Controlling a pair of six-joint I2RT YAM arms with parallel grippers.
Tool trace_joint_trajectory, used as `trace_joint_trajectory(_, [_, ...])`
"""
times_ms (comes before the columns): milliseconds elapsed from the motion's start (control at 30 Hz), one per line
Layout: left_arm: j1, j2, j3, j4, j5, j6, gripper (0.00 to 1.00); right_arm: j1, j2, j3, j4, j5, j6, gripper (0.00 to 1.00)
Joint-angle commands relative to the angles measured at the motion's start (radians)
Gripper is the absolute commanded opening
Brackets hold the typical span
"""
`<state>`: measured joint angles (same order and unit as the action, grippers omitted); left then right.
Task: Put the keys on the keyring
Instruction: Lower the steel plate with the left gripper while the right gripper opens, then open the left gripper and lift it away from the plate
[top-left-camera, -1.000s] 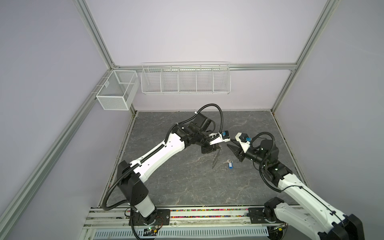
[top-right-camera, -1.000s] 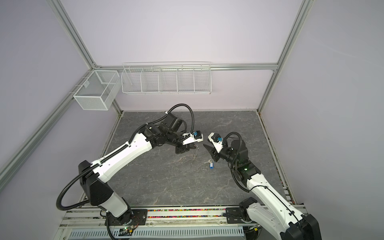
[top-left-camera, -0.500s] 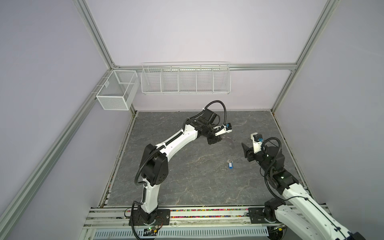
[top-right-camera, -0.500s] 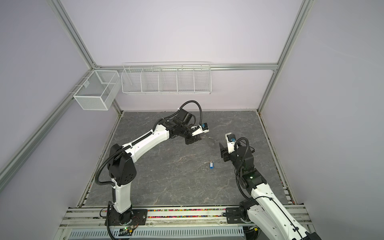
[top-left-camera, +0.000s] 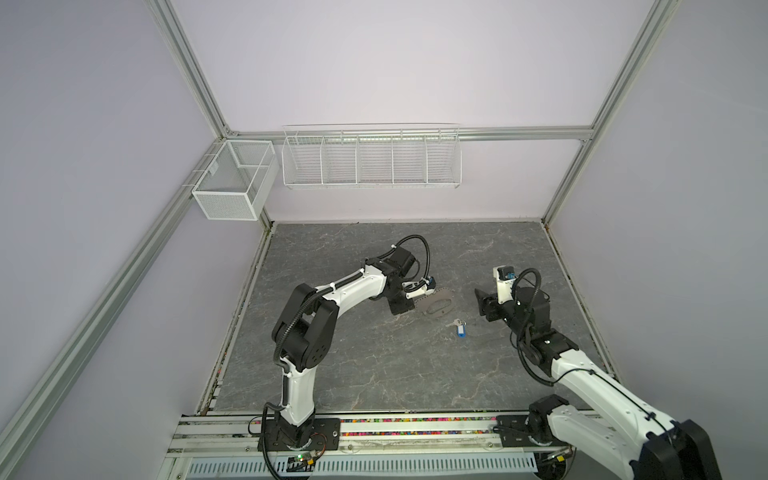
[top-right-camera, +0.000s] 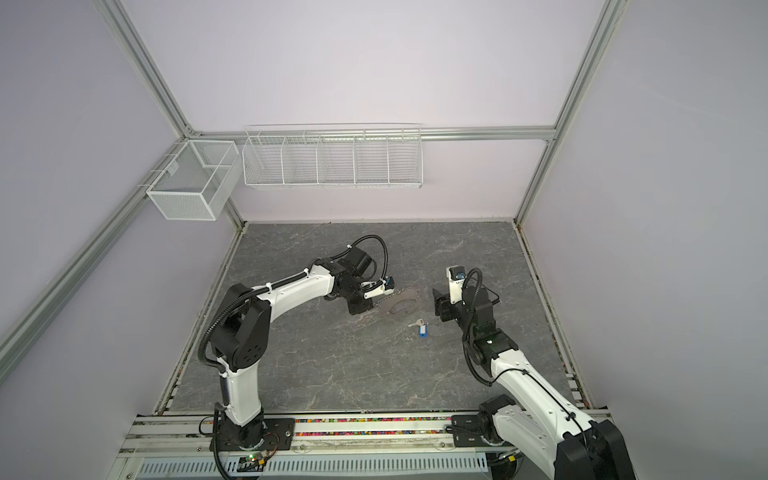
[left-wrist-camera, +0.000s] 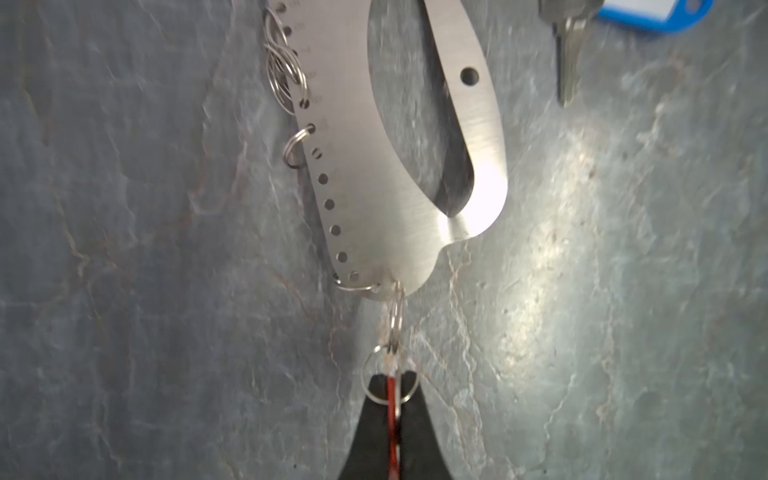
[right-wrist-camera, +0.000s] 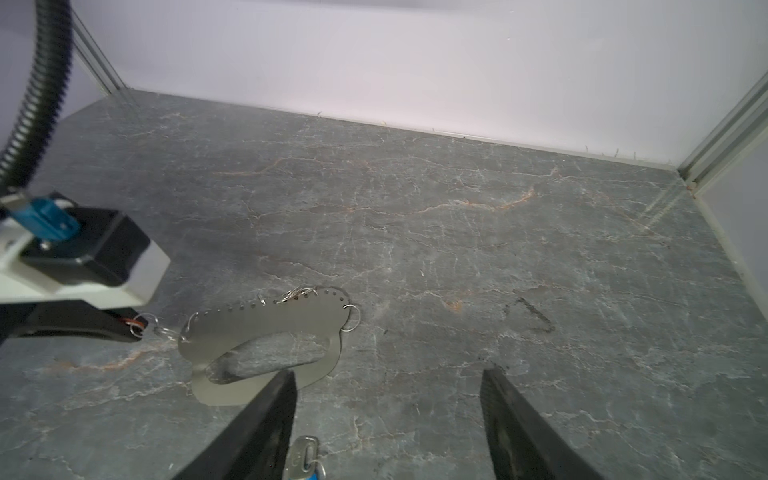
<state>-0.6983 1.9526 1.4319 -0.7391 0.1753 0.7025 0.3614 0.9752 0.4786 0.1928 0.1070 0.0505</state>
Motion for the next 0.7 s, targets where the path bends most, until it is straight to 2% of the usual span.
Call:
trace_joint_trajectory(0, [0.003,-0.034,-0.044,-0.061,-0.087,0.039,0.00,-0.004,0.046,-0.007,0.064,-0.057,0.015,0.74])
trace_joint_trajectory(133, [0.009,-0.024,-0.074,-0.075,-0.140,0.036,0.00,-0.004,0.081,-0.059,0.166,0.058,0.118,0.71])
trace_joint_trajectory(233, [0.015,-0.038,-0.097,-0.080,-0.155,0.015,0.00,-0.004,0.103,-0.070,0.189,0.082,0.151,0.70])
trace_joint_trajectory(300, [0.021,-0.058,-0.128,-0.070,-0.173,0.006,0.05,-0.004,0.113,-0.078,0.201,0.121,0.184,0.69])
trace_joint_trajectory(367, [0.030,-0.078,-0.160,-0.063,-0.182,-0.008,0.09,-0.004,0.114,-0.079,0.197,0.109,0.190,0.67])
trace_joint_trajectory(433, [0.042,-0.104,-0.193,-0.045,-0.191,-0.025,0.18,-0.005,0.110,-0.079,0.193,0.086,0.190,0.69])
trace_joint_trajectory(467, [0.048,-0.123,-0.210,-0.030,-0.190,-0.040,0.24,-0.006,0.109,-0.076,0.188,0.056,0.186,0.64])
trace_joint_trajectory(500, [0.054,-0.141,-0.224,-0.019,-0.189,-0.054,0.32,-0.007,0.115,-0.066,0.179,0.018,0.171,0.56])
trace_joint_trajectory(533, [0.060,-0.165,-0.237,-0.005,-0.186,-0.068,0.45,-0.007,0.129,-0.045,0.155,-0.007,0.163,0.49])
trace_joint_trajectory(567, [0.062,-0.192,-0.255,0.013,-0.190,-0.080,0.52,-0.007,0.146,-0.017,0.110,-0.025,0.167,0.49])
trace_joint_trajectory(600, [0.063,-0.216,-0.266,0.029,-0.197,-0.087,0.56,-0.007,0.162,0.004,0.087,-0.054,0.153,0.53])
trace_joint_trajectory(667, [0.069,-0.276,-0.275,0.060,-0.200,-0.107,0.60,-0.008,0.194,0.034,0.078,-0.111,0.136,0.72])
